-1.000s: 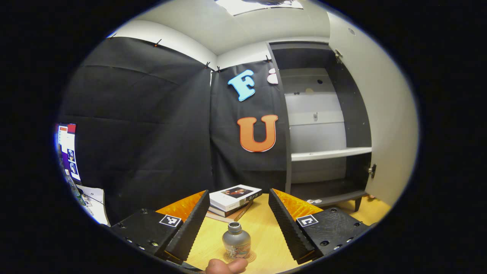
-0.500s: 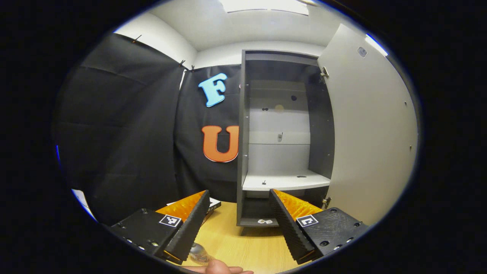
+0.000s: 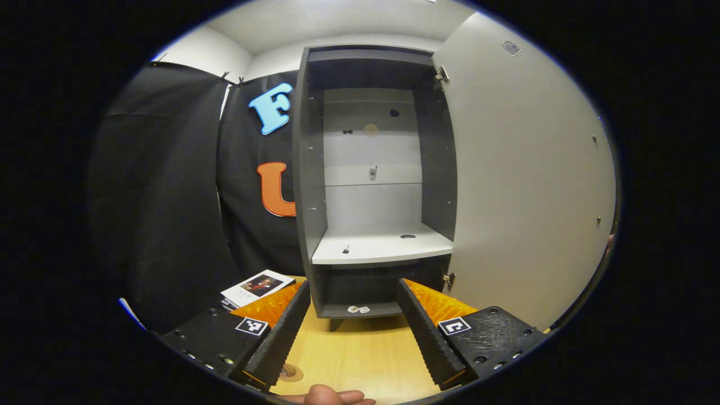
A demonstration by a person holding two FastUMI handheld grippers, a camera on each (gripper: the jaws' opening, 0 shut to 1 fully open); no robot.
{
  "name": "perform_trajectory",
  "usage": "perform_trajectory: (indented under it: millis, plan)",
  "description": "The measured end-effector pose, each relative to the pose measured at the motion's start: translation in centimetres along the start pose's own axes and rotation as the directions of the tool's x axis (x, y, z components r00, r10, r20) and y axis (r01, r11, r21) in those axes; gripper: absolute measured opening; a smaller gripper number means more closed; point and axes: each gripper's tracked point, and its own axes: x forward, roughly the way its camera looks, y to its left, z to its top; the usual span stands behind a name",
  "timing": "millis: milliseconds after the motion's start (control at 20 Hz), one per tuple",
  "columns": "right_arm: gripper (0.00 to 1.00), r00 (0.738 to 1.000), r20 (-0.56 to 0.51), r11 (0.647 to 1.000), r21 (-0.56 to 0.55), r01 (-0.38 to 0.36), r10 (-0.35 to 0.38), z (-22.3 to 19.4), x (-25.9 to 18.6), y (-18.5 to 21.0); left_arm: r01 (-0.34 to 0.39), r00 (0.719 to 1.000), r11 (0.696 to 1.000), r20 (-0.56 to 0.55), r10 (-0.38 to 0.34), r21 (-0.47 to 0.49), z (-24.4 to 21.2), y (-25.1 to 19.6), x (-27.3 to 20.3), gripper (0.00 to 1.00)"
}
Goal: Open the cabinet door with the right hand, grasp the bottle in the cabinet with the left hand and place it on the coaster, then close the cabinet door with the right hand.
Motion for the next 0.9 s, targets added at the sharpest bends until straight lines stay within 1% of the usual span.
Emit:
perform_trajectory:
  millis: [100, 200, 300, 350, 400, 450, 500, 600, 650, 700, 750, 800, 850, 900]
  plan:
    - [0.99, 1.0, 0.021, 1.0, 0.013, -0.01, 0.01, 0.9, -0.6, 0.8, 0.035, 0.999, 0.999, -0.008, -0.035, 0.0, 0.3, -1.1, 0.2, 0.94]
    - [0.99, 0.999, 0.034, 0.999, 0.035, -0.016, 0.015, 1.3, -1.0, 1.1, 0.043, 0.999, 0.999, -0.007, -0.043, 0.008, 0.8, -1.4, 0.2, 0.94]
    - [0.99, 1.0, 0.02, 0.998, 0.054, -0.022, 0.021, 0.9, -1.6, 1.2, 0.045, 0.999, 0.999, -0.011, -0.044, 0.014, 0.7, -1.4, 0.8, 0.94]
    - [0.95, 0.999, 0.014, 0.997, 0.068, -0.033, 0.032, 0.7, -2.1, 1.3, 0.043, 0.999, 0.999, -0.01, -0.043, 0.014, 0.7, -1.3, 0.9, 0.94]
    - [0.95, 0.999, 0.014, 0.996, 0.078, -0.044, 0.043, 0.8, -2.6, 1.6, 0.045, 0.999, 0.999, -0.013, -0.045, 0.01, 0.7, -1.3, 1.0, 0.94]
    - [0.99, 0.998, 0.019, 0.995, 0.086, -0.056, 0.055, 1.0, -3.3, 1.8, 0.045, 0.999, 0.999, -0.017, -0.045, 0.008, 0.6, -1.3, 1.0, 0.94]
    - [0.99, 0.997, 0.027, 0.994, 0.088, -0.07, 0.067, 1.1, -4.0, 2.1, 0.045, 0.999, 0.999, -0.014, -0.045, 0.007, 0.6, -1.2, 1.1, 0.94]
    - [0.99, 0.994, 0.048, 0.992, 0.078, -0.099, 0.095, 1.5, -5.1, 3.2, 0.05, 0.999, 0.999, -0.017, -0.05, 0.008, 0.6, -1.2, 1.3, 0.94]
    - [0.95, 0.992, 0.054, 0.991, 0.066, -0.118, 0.115, 1.6, -5.3, 4.1, 0.055, 0.998, 0.998, -0.019, -0.054, 0.008, 0.4, -1.3, 1.5, 0.94]
    - [0.95, 0.989, 0.05, 0.989, 0.044, -0.14, 0.138, 1.2, -5.5, 5.2, 0.057, 0.998, 0.998, -0.019, -0.057, 0.009, 0.5, -1.3, 1.5, 0.94]
    - [0.94, 0.991, 0.056, 0.992, 0.015, -0.126, 0.125, 1.4, -5.9, 5.3, 0.057, 0.998, 0.998, -0.015, -0.057, 0.01, 0.5, -1.2, 1.5, 0.94]
    - [0.98, 0.989, 0.073, 0.992, -0.005, -0.126, 0.126, 1.6, -5.8, 5.5, 0.06, 0.998, 0.998, -0.014, -0.06, 0.009, 0.5, -1.2, 1.5, 0.94]
    - [0.98, 0.988, 0.077, 0.991, -0.008, -0.135, 0.135, 2.0, -7.1, 6.2, 0.057, 0.998, 0.998, -0.006, -0.057, 0.007, 0.7, -1.2, 1.3, 0.95]
    - [0.98, 0.987, 0.069, 0.989, -0.002, -0.148, 0.148, 1.7, -7.2, 6.5, 0.055, 0.998, 0.998, 0.002, -0.055, 0.007, 0.8, -1.0, 1.2, 0.94]
